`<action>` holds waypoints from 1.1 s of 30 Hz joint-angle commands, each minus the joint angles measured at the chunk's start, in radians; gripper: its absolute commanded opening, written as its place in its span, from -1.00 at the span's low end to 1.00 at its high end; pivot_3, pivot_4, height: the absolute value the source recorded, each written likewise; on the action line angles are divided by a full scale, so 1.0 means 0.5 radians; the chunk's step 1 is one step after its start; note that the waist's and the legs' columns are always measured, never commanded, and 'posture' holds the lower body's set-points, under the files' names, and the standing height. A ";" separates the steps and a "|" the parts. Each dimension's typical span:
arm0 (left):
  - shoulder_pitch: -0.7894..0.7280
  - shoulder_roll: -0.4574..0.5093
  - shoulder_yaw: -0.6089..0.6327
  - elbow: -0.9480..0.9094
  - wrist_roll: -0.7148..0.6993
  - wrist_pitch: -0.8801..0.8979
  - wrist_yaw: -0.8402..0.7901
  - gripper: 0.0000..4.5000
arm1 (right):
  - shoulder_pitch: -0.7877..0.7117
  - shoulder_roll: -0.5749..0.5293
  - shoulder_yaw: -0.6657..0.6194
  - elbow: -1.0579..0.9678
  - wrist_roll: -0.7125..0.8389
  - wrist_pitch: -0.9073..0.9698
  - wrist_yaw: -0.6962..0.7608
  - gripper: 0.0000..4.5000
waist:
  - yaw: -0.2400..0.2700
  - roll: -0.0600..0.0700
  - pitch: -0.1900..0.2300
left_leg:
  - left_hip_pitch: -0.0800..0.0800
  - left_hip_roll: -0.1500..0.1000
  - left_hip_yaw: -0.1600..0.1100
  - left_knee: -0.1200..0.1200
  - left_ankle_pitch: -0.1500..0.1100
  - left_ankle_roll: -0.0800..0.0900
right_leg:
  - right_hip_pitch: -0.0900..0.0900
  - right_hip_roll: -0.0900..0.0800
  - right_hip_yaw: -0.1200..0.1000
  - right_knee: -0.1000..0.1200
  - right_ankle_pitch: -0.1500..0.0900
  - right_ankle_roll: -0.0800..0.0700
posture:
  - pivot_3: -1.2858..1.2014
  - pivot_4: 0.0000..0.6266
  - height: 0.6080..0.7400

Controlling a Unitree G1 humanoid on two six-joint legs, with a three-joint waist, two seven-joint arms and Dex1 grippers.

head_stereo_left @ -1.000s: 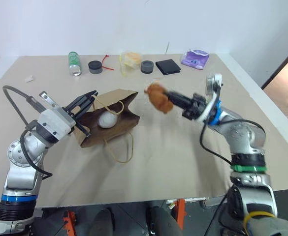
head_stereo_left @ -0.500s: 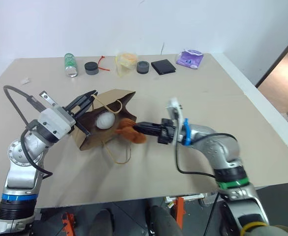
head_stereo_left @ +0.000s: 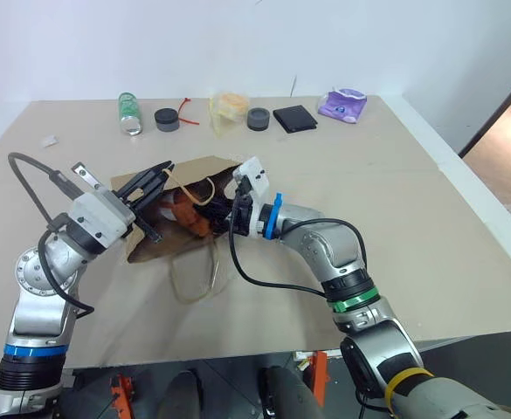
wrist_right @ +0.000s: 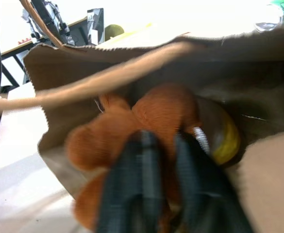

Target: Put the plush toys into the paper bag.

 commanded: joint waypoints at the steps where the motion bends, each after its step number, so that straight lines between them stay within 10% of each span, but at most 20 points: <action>1: 0.002 -0.004 0.025 -0.079 -0.011 -0.007 0.030 -1.00 | 0.041 -0.084 -0.087 -0.197 0.086 0.028 0.084 0.19 | 0.000 0.000 0.000 | 0.000 0.000 0.000 0.000 0.000 0.000 | 0.000 0.000 0.000 0.000 0.000 0.000 | 0.03 -0.52 1.00; 5: -0.002 -0.011 0.014 -0.075 -0.008 -0.006 0.033 -1.00 | 0.114 -0.156 -0.130 -0.323 0.164 0.061 0.140 0.98 | -0.002 0.000 0.000 | 0.001 0.000 0.000 0.000 0.000 0.000 | 0.000 0.001 0.000 0.000 0.000 0.000 | 0.03 -0.52 1.00; 12: -0.023 -0.006 0.020 -0.058 -0.025 0.020 0.026 -1.00 | 0.341 -0.419 -0.345 -0.749 0.501 0.050 0.444 0.98 | -0.001 0.000 0.000 | 0.000 0.000 0.000 0.000 0.000 0.000 | 0.000 0.000 0.000 0.000 0.000 0.000 | 0.03 -0.52 1.00; 18: -0.063 -0.004 0.040 -0.021 -0.049 0.064 0.029 -1.00 | 0.698 -0.859 0.148 -0.808 -0.294 -0.871 0.723 0.98 | -0.001 0.000 0.000 | 0.003 0.000 0.000 -0.001 -0.001 -0.001 | 0.001 0.001 0.000 0.000 -0.001 -0.001 | 0.03 -0.52 1.00; 33: -0.055 -0.007 0.032 -0.049 -0.045 0.094 0.015 -1.00 | 0.726 -0.613 0.488 -0.219 -1.029 -1.577 0.288 0.87 | -0.005 -0.003 -0.001 | 0.009 -0.001 0.001 0.000 0.000 -0.003 | 0.004 0.001 0.001 0.000 0.000 -0.001 | 0.03 -0.52 1.00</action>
